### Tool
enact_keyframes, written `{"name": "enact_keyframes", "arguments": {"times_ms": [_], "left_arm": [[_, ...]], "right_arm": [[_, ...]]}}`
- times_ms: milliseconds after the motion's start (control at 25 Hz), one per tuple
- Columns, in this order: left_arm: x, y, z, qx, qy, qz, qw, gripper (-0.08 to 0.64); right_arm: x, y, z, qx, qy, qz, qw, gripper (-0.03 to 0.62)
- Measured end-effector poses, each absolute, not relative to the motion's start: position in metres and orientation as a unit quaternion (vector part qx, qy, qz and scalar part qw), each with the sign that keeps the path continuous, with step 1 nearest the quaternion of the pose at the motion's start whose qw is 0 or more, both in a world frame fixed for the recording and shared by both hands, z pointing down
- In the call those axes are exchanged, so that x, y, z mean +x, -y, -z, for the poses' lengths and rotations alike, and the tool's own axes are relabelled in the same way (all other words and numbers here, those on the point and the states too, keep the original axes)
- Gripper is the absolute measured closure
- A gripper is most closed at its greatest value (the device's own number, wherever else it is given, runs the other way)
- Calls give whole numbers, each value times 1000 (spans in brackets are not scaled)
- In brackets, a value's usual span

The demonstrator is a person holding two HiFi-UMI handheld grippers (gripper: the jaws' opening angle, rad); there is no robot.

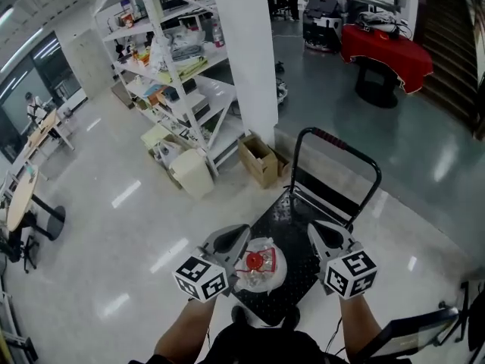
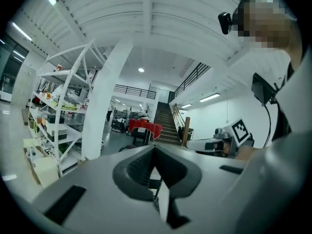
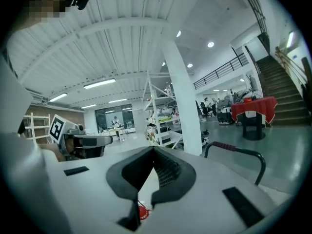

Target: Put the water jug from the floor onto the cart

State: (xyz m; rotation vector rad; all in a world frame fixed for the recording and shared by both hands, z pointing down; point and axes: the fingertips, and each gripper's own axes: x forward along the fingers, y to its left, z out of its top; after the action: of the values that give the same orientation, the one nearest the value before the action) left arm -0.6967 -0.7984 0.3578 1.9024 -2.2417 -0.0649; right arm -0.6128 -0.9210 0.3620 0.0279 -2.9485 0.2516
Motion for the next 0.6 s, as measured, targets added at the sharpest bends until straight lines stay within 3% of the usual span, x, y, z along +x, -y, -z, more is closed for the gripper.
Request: {"name": "enact_keyframes", "arguments": {"times_ms": [280, 600], "left_arm": [[-637, 805, -343, 707, 702, 6, 86, 558], [-554, 784, -340, 781, 620, -13, 75, 558]], "right_arm": [[-550, 916, -334, 90, 991, -83, 49, 589], [-397, 879, -343, 280, 953, -100, 57, 589]]}}
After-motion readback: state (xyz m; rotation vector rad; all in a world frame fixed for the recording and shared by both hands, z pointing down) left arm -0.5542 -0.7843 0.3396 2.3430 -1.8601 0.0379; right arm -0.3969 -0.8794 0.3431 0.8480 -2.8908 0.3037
